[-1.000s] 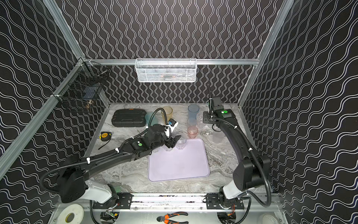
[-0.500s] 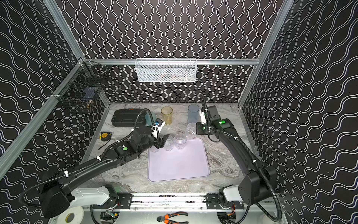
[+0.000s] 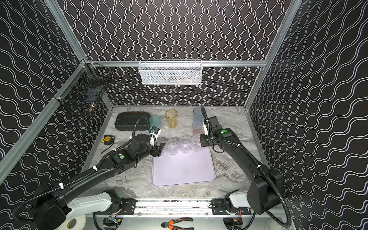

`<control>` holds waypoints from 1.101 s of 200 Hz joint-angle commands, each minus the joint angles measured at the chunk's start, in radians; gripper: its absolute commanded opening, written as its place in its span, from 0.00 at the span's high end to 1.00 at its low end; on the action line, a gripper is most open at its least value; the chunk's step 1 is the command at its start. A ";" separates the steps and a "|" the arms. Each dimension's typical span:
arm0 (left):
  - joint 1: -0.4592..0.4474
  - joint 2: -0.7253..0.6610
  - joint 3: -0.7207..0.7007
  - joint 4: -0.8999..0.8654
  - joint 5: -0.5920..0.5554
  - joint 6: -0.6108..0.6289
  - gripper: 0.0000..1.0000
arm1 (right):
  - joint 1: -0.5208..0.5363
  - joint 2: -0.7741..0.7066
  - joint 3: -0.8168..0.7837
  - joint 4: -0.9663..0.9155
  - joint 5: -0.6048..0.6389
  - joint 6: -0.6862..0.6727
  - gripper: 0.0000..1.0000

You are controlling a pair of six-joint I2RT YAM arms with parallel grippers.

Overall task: Place the glasses into the tray
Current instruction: Place the glass on the tray.

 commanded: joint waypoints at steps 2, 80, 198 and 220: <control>0.004 -0.001 -0.009 0.009 0.020 -0.034 0.23 | 0.002 0.005 -0.015 -0.002 0.101 -0.020 1.00; 0.005 0.018 -0.008 0.021 0.028 -0.024 0.23 | 0.003 0.017 -0.011 0.013 0.036 -0.002 1.00; 0.006 0.038 -0.028 0.051 0.046 -0.031 0.23 | 0.002 0.098 -0.031 0.075 0.056 0.008 1.00; 0.008 0.048 -0.033 0.058 0.046 -0.028 0.23 | 0.003 0.128 -0.034 0.092 0.059 0.011 1.00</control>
